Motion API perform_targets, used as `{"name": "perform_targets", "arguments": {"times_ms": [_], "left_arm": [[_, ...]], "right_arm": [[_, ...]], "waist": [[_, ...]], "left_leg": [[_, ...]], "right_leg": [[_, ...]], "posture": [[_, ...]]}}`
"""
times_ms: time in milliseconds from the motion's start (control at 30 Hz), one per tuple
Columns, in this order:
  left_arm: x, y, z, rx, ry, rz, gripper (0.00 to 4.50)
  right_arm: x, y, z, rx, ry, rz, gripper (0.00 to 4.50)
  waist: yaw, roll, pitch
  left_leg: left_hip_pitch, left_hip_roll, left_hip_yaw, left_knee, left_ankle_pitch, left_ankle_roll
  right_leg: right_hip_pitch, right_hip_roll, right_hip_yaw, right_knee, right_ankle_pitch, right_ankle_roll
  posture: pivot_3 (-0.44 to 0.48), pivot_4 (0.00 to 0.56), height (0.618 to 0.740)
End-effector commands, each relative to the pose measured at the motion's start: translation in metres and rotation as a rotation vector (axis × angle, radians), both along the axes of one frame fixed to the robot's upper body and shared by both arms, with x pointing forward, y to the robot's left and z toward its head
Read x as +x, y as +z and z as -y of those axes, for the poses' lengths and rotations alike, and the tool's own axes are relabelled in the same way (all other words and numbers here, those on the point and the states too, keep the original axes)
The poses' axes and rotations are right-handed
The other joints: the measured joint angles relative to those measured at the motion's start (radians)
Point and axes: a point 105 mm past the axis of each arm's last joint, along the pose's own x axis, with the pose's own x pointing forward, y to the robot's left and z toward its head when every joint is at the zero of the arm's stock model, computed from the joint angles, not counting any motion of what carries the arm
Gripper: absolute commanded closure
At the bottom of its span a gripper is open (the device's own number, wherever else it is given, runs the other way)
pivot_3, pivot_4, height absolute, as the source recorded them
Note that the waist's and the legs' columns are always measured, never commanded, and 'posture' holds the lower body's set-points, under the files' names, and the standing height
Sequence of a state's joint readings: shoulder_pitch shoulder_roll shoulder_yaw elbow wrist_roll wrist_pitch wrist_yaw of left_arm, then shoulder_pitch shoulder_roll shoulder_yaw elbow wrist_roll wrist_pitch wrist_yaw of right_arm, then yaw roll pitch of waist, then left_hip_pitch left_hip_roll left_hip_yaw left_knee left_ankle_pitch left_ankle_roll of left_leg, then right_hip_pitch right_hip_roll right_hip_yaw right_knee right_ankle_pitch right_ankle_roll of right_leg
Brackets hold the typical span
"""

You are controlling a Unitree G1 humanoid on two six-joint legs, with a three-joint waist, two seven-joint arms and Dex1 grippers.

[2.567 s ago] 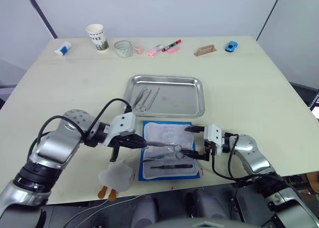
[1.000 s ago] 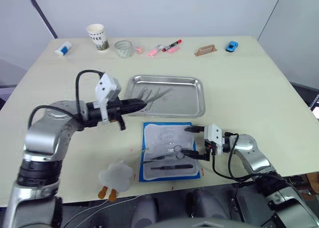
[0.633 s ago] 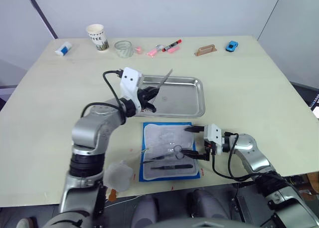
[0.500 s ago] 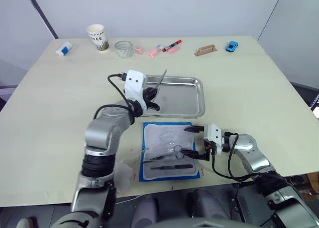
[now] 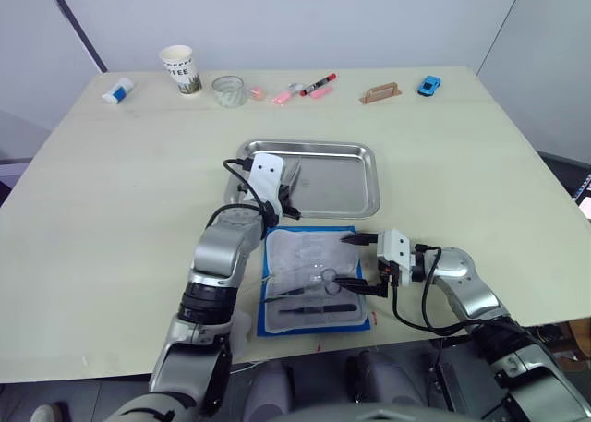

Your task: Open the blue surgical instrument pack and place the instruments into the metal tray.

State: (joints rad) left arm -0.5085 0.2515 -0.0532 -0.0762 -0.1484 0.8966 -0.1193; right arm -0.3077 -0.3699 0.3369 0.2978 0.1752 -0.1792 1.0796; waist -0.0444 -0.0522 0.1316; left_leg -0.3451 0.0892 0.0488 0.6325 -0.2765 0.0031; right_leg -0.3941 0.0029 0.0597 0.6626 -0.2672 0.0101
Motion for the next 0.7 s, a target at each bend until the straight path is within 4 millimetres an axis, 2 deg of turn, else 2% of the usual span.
{"name": "perform_targets", "arguments": {"times_ms": [33, 433, 467, 533, 633, 667, 700], "left_arm": [[0.0013, 0.0068, 0.0051, -0.005, -0.023, 0.034, 4.41], [-0.0001, 0.003, 0.0071, -0.003, -0.039, 0.018, 4.41], [0.0001, 0.003, 0.0069, 0.001, -0.038, 0.02, 3.79], [0.0004, 0.0024, 0.0069, 0.007, -0.037, 0.021, 3.27], [0.0004, 0.0019, 0.007, 0.006, -0.036, 0.02, 3.27], [0.0005, 0.002, 0.0069, 0.007, -0.035, 0.021, 2.74], [0.0005, 0.0021, 0.0067, 0.009, -0.035, 0.022, 2.5]], "right_arm": [[-0.0197, -0.0675, 0.0161, -0.208, -0.045, -0.196, 0.0], [-0.0211, -0.068, 0.0175, -0.209, -0.049, -0.199, 0.0], [-0.0211, -0.0682, 0.0176, -0.21, -0.05, -0.199, 0.0], [-0.0212, -0.0684, 0.0178, -0.21, -0.051, -0.201, 0.0], [-0.0212, -0.0684, 0.0179, -0.21, -0.051, -0.201, 0.0], [-0.0211, -0.0684, 0.0179, -0.21, -0.051, -0.201, 0.0], [-0.0211, -0.0683, 0.0179, -0.21, -0.051, -0.201, 0.0]], "waist": [[0.0, 0.0, 0.0], [0.0, 0.0, 0.0], [0.0, 0.0, 0.0], [0.0, 0.0, 0.0], [0.0, 0.0, 0.0], [0.0, 0.0, 0.0], [0.0, 0.0, 0.0]], "left_leg": [[0.0, 0.0, 0.0, 0.0, 0.0, 0.0], [0.0, 0.0, 0.0, 0.0, 0.0, 0.0], [0.0, 0.0, 0.0, 0.0, 0.0, 0.0], [0.0, 0.0, 0.0, 0.0, 0.0, 0.0], [0.0, 0.0, 0.0, 0.0, 0.0, 0.0], [0.0, 0.0, 0.0, 0.0, 0.0, 0.0], [0.0, 0.0, 0.0, 0.0, 0.0, 0.0]], "right_leg": [[0.0, 0.0, 0.0, 0.0, 0.0, 0.0], [0.0, 0.0, -0.001, 0.0, 0.0, 0.0], [0.0, 0.0, -0.001, 0.0, 0.0, 0.0], [0.0, 0.0, 0.0, 0.0, 0.0, 0.0], [0.0, 0.0, 0.0, 0.0, 0.0, 0.0], [0.0, 0.0, 0.0, 0.0, 0.0, 0.0], [0.0, 0.0, 0.0, 0.0, 0.0, 0.0]], "posture": [[0.0, 0.15, 0.737], [0.0, 0.15, 0.737], [0.0, 0.15, 0.737], [0.0, 0.15, 0.737], [0.0, 0.15, 0.737], [0.0, 0.15, 0.737], [0.0, 0.15, 0.737]]}}
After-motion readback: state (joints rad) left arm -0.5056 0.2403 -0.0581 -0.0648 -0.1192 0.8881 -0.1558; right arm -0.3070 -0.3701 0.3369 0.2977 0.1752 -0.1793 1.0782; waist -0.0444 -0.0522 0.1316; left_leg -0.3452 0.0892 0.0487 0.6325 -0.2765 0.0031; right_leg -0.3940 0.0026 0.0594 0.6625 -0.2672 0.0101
